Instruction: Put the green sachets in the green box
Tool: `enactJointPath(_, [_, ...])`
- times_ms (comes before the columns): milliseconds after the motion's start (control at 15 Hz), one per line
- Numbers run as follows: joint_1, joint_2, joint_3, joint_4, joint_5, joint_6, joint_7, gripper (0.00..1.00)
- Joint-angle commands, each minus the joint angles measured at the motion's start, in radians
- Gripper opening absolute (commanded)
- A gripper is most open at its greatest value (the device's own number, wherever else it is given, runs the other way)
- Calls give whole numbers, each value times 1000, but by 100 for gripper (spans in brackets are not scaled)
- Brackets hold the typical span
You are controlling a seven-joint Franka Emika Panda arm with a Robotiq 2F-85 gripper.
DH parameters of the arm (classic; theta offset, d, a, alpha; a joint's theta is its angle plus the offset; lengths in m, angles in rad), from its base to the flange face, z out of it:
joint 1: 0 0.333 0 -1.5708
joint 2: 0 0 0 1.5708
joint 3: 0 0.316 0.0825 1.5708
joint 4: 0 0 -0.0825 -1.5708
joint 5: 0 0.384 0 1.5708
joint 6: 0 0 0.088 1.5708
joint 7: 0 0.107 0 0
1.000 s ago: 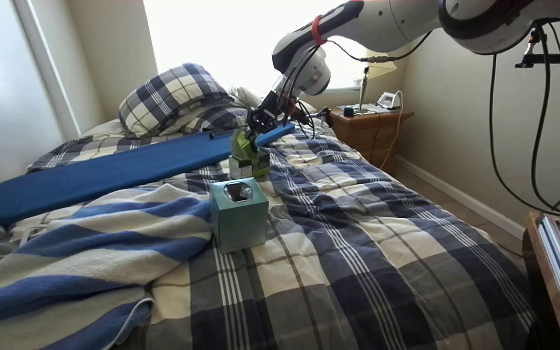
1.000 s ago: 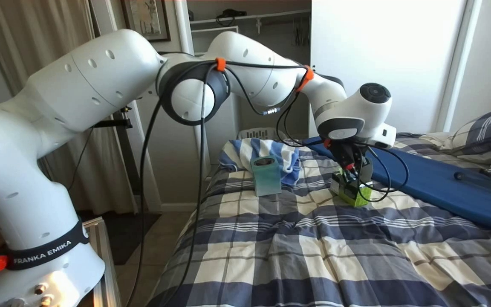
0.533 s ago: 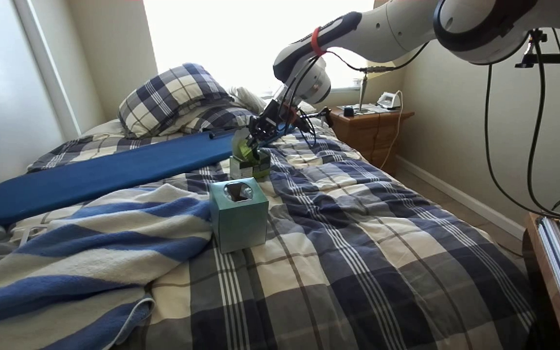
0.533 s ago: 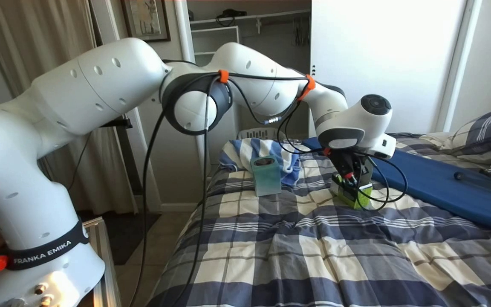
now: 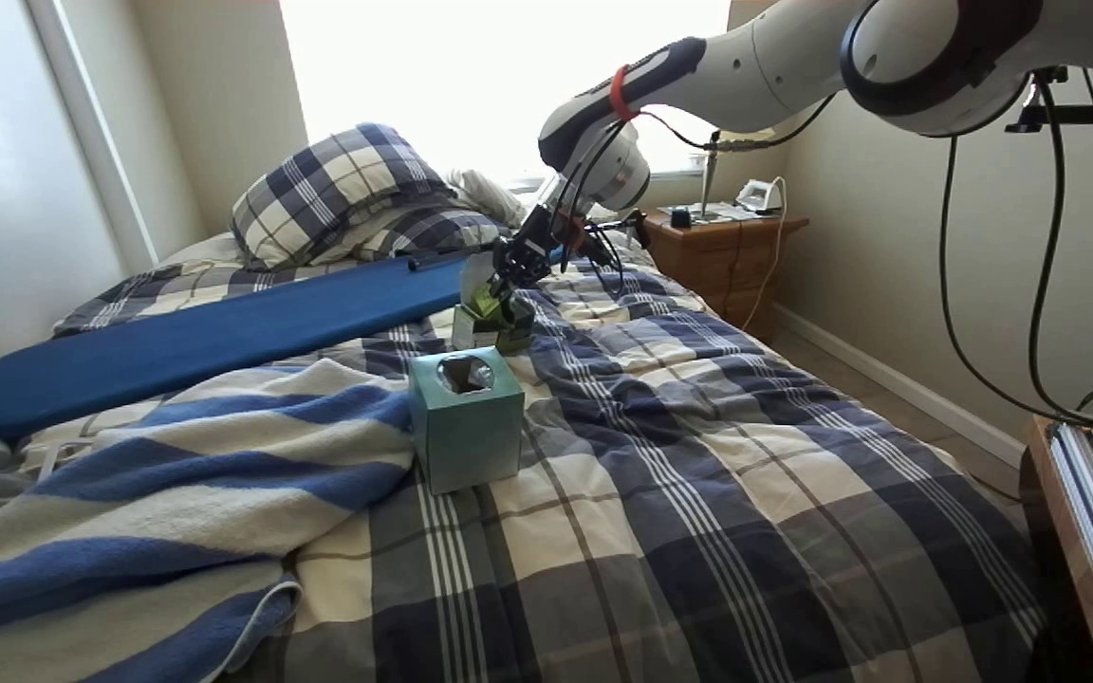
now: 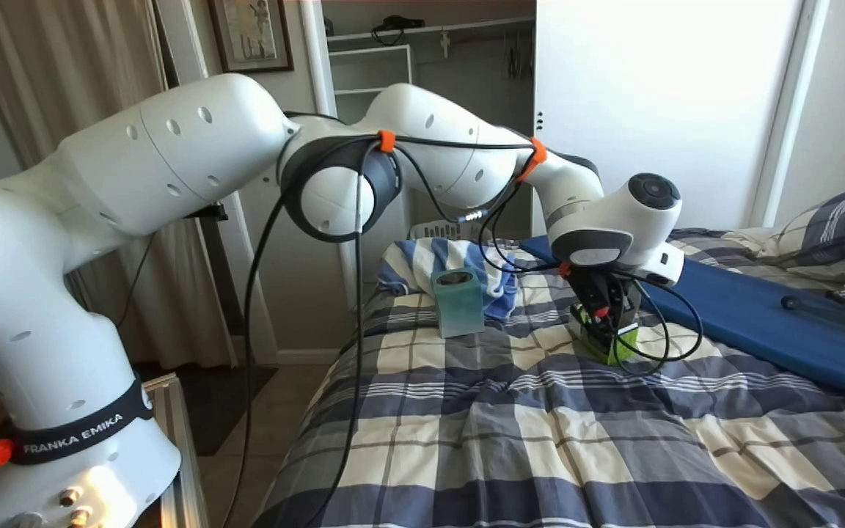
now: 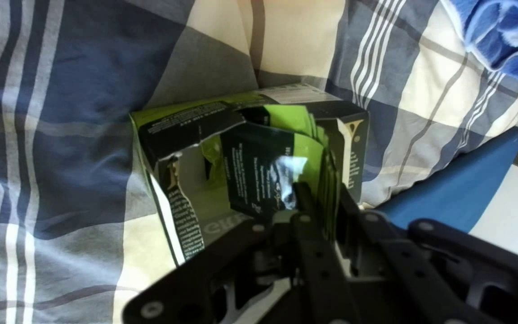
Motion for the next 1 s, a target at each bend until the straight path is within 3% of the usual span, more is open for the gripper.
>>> enactJointPath(0, [7, 50, -23, 83, -20, -49, 37, 4])
enactJointPath(67, [9, 54, -29, 88, -21, -55, 45, 40])
enactJointPath(200, [11, 65, -25, 106, -15, -59, 39, 47])
enactJointPath(400, [16, 67, -9, 123, -2, -62, 36, 69])
enactJointPath(667, [55, 23, -47, 108, -29, -52, 99, 95])
enactJointPath(933, [103, -15, -133, 95, -86, -53, 191, 100])
